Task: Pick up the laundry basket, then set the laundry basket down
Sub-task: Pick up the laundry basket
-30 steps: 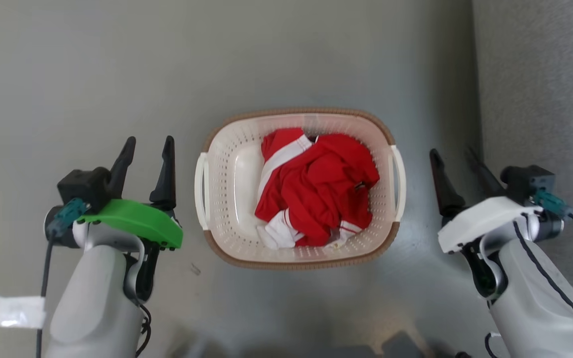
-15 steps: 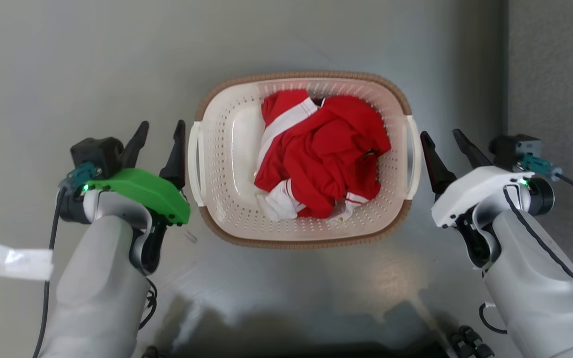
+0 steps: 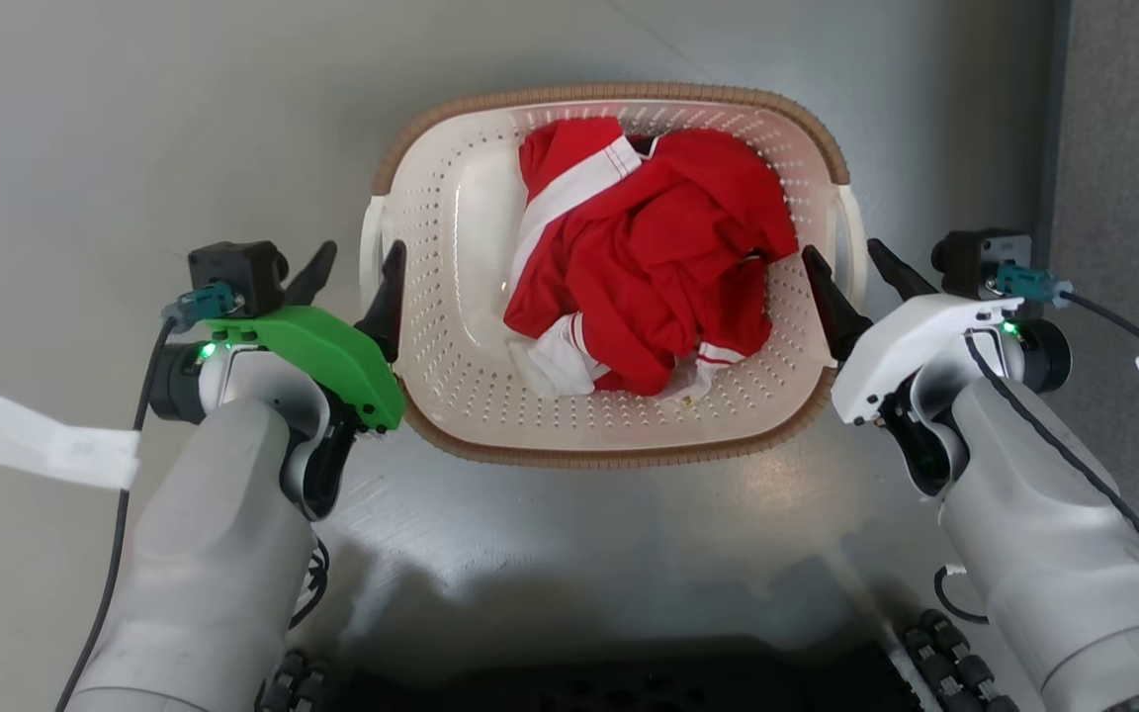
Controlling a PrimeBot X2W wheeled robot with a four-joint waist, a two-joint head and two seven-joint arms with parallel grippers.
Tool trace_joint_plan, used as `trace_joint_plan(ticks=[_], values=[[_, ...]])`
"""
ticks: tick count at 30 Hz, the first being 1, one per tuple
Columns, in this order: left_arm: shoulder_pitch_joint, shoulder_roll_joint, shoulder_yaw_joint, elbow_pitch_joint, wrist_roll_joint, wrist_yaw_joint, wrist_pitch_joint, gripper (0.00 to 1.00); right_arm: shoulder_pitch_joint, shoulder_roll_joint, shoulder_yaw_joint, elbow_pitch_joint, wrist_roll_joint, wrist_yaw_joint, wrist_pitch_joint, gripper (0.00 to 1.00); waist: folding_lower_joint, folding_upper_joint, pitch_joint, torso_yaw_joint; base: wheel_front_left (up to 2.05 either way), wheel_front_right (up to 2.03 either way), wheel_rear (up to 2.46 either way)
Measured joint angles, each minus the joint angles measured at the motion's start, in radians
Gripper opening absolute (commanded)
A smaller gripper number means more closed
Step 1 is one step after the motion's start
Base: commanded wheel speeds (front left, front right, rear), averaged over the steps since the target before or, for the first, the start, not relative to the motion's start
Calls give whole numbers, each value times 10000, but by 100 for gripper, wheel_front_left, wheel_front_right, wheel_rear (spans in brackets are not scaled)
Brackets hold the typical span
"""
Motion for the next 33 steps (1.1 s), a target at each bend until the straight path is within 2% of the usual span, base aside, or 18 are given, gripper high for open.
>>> trace_joint_plan(ticks=[18, 19, 21, 22, 23, 24, 25, 26, 27, 33], values=[[-850, -19, -1103, 849, -972, -2, 466, 100, -1206, 38, 263, 1340, 12, 88, 134, 100, 0, 0, 785, 143, 0, 0, 0], [-863, -19, -1135, 867, -1022, 0, 466, 100, -1259, 46, 280, 1406, 12, 88, 123, 95, -1, 0, 793, 155, 0, 0, 0], [-892, -21, -1216, 917, -1087, -2, 458, 93, -1345, 59, 309, 1507, 12, 90, 63, 84, -1, 0, 796, 169, 0, 0, 0], [-914, -21, -1273, 951, -1093, -2, 454, 87, -1371, 65, 320, 1557, 12, 90, 27, 71, -1, 0, 793, 172, 0, 0, 0], [-940, -21, -1340, 988, -1160, -2, 454, 68, -1397, 69, 332, 1607, 12, 90, 21, 56, 0, 0, 790, 175, 0, 0, 0], [-968, -23, -1394, 1022, -1266, -2, 454, 40, -1425, 71, 341, 1662, 12, 92, 4, 44, -1, 0, 787, 176, 0, 0, 0], [-994, -23, -1442, 1055, -1356, -2, 454, 6, -1466, 71, 353, 1720, 12, 92, -21, 35, -1, 0, 782, 177, 0, 0, 0], [-1019, -23, -1488, 1081, -1384, -2, 454, 0, -1502, 73, 374, 1762, 12, 92, -65, 16, 0, 0, 776, 177, 0, 0, 0], [-1062, -23, -1618, 1099, -1482, 2, 453, 0, -1540, 77, 408, 1835, 12, 92, -130, 0, 0, 0, 758, 176, 0, 0, 0], [-1070, -33, -1973, 1290, -1770, 4, 385, 0, -1549, 155, 474, 2196, 31, 102, -374, 0, 0, 0, 558, 188, 0, 0, 0]])
